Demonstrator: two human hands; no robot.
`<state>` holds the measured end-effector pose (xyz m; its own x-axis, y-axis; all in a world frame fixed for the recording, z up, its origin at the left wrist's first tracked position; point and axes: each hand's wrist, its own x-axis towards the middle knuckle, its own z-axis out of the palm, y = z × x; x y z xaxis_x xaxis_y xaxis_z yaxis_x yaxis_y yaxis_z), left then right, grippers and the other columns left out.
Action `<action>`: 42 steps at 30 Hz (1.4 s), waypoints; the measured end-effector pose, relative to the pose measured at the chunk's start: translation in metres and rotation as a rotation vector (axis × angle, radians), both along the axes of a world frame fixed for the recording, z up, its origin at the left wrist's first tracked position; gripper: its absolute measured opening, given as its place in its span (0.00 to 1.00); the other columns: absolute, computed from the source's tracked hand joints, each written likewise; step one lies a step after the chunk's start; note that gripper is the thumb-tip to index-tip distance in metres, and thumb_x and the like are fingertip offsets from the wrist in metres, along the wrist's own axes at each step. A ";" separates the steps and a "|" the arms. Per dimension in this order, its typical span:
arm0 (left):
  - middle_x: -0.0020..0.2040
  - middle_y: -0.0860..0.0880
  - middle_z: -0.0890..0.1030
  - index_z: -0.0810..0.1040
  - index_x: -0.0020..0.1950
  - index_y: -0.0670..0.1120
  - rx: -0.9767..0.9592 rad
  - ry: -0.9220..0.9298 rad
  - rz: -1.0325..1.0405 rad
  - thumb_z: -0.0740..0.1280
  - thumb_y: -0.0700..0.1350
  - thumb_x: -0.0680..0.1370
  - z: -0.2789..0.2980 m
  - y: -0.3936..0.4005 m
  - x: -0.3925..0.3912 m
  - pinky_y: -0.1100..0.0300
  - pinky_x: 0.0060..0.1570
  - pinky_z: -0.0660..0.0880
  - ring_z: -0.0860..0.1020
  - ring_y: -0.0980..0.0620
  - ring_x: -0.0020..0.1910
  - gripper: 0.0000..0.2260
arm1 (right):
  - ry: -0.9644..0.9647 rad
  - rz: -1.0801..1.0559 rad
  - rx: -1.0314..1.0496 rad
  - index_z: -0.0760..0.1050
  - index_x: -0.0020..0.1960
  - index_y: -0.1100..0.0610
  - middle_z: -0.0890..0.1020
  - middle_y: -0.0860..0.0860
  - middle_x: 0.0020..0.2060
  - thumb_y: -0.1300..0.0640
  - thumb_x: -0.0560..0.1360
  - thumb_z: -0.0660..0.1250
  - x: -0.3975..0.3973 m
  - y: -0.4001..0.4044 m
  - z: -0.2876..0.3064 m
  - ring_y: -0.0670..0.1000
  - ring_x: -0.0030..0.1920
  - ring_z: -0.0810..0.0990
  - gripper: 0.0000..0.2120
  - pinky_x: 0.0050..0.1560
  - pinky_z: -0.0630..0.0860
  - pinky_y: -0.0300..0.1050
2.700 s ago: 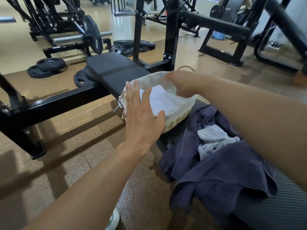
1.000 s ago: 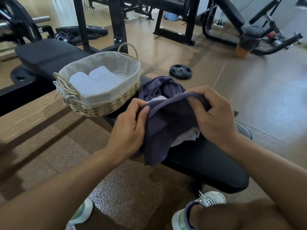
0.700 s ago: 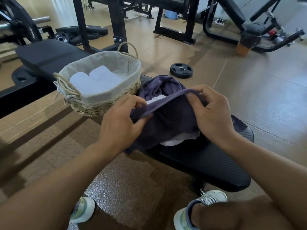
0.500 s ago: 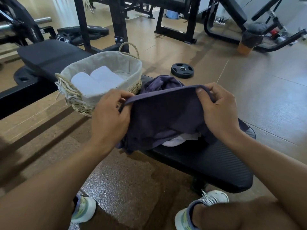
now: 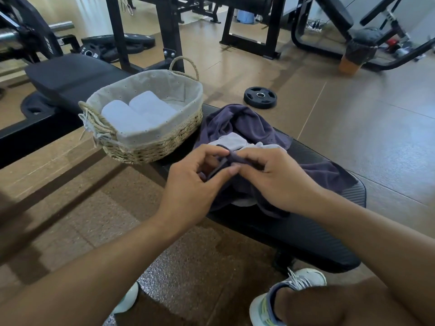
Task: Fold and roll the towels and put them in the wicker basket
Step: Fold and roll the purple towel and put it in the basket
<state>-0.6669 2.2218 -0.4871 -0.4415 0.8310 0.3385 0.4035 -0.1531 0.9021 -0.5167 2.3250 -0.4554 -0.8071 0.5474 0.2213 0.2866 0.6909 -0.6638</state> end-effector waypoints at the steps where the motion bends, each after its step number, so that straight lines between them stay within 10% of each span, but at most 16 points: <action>1: 0.40 0.55 0.82 0.81 0.50 0.58 -0.003 0.003 0.010 0.79 0.48 0.72 0.000 -0.001 -0.001 0.67 0.37 0.75 0.80 0.58 0.38 0.12 | -0.003 0.039 -0.007 0.79 0.51 0.40 0.83 0.38 0.43 0.59 0.82 0.66 0.000 -0.001 0.003 0.43 0.47 0.82 0.13 0.49 0.75 0.41; 9: 0.37 0.51 0.79 0.76 0.61 0.58 0.003 0.122 0.012 0.78 0.46 0.72 0.002 -0.002 -0.014 0.51 0.37 0.78 0.80 0.51 0.37 0.21 | -0.136 0.144 -0.126 0.72 0.69 0.47 0.84 0.40 0.53 0.69 0.76 0.68 0.009 -0.005 0.013 0.41 0.54 0.83 0.26 0.53 0.79 0.40; 13: 0.41 0.61 0.81 0.80 0.62 0.55 0.013 0.273 -0.051 0.77 0.45 0.74 0.003 -0.003 -0.017 0.62 0.41 0.76 0.79 0.62 0.39 0.17 | -0.200 0.124 -0.187 0.67 0.65 0.47 0.85 0.38 0.42 0.69 0.76 0.66 0.012 -0.004 0.014 0.43 0.42 0.83 0.25 0.41 0.76 0.38; 18: 0.39 0.60 0.83 0.82 0.47 0.54 0.013 0.276 0.112 0.74 0.45 0.76 0.000 0.000 -0.025 0.58 0.40 0.78 0.80 0.62 0.38 0.05 | -0.239 0.076 -0.028 0.70 0.66 0.42 0.83 0.38 0.56 0.51 0.81 0.67 0.015 0.006 0.014 0.40 0.57 0.81 0.16 0.60 0.77 0.44; 24: 0.40 0.58 0.83 0.81 0.47 0.56 -0.120 0.212 0.230 0.72 0.48 0.76 -0.010 0.009 -0.041 0.50 0.46 0.81 0.82 0.56 0.42 0.03 | -0.466 0.088 0.223 0.75 0.68 0.44 0.77 0.40 0.64 0.69 0.74 0.61 0.035 0.038 0.000 0.50 0.68 0.71 0.29 0.70 0.67 0.47; 30: 0.39 0.57 0.82 0.81 0.48 0.55 -0.186 0.176 0.249 0.73 0.46 0.76 -0.008 0.014 -0.041 0.52 0.46 0.81 0.81 0.57 0.40 0.04 | -0.495 0.043 0.223 0.67 0.74 0.39 0.74 0.41 0.69 0.51 0.77 0.71 0.035 0.040 -0.012 0.48 0.71 0.67 0.27 0.70 0.67 0.50; 42: 0.50 0.55 0.86 0.79 0.60 0.55 -0.195 -0.122 0.113 0.70 0.35 0.77 0.001 0.013 -0.030 0.55 0.56 0.81 0.83 0.60 0.52 0.17 | -0.127 -0.215 0.114 0.76 0.46 0.48 0.82 0.45 0.37 0.61 0.75 0.70 0.026 0.033 -0.008 0.44 0.40 0.79 0.08 0.39 0.71 0.35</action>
